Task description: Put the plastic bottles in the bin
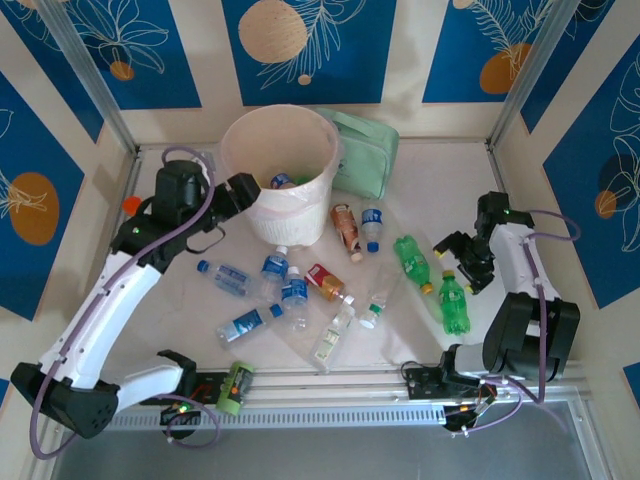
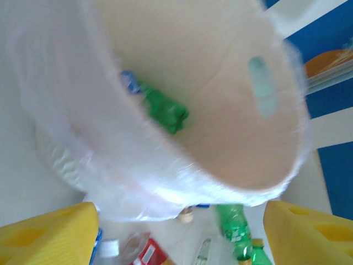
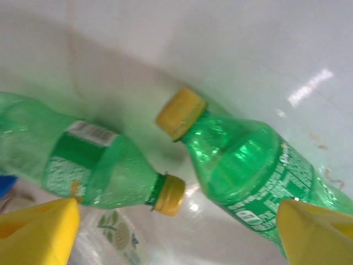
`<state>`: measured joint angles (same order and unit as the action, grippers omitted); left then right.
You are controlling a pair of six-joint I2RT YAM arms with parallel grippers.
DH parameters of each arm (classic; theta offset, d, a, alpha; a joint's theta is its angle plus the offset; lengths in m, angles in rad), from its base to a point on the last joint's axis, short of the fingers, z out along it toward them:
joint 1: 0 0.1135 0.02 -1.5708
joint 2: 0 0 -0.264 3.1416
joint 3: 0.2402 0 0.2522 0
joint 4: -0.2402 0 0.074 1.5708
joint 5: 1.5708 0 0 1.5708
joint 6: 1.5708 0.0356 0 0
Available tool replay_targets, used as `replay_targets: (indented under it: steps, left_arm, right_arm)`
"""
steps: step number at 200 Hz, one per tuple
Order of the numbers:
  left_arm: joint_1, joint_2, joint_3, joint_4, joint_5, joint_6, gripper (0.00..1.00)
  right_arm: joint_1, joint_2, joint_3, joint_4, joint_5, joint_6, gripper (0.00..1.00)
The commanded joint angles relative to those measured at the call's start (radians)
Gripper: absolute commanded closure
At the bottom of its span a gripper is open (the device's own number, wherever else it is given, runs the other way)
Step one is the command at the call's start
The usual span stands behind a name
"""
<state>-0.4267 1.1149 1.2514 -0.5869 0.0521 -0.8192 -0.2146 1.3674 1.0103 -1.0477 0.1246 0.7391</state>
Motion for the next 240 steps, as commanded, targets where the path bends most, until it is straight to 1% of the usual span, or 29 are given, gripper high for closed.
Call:
replay_targets:
  steps: [1, 16, 56, 115, 138, 196, 240]
  left_arm:
    - [0.006, -0.039, -0.071, 0.035, 0.033, -0.053, 0.22]
    - [0.006, -0.052, -0.106, 0.050, 0.045, -0.071, 0.23]
    - [0.006, -0.040, -0.136, 0.072, 0.064, -0.078, 0.23]
    - [0.006, -0.029, -0.163, 0.093, 0.079, -0.087, 0.23]
    - [0.006, -0.033, -0.185, 0.108, 0.091, -0.104, 0.23]
    - [0.007, -0.047, -0.207, 0.104, 0.083, -0.107, 0.23]
    - [0.008, -0.044, -0.212, 0.104, 0.075, -0.113, 0.23]
  right_arm:
    - [0.012, 0.036, -0.023, -0.059, 0.077, 0.054, 0.05]
    - [0.022, 0.061, -0.031, -0.067, 0.097, 0.067, 0.02]
    - [0.067, 0.124, -0.038, -0.073, 0.125, 0.081, 0.02]
    - [0.063, 0.179, -0.075, -0.045, 0.111, 0.109, 0.02]
    - [0.046, 0.190, -0.103, -0.012, 0.088, 0.118, 0.04]
    - [0.037, 0.222, -0.133, 0.038, 0.067, 0.126, 0.14]
    - [0.036, 0.198, -0.142, 0.057, 0.060, 0.127, 0.21]
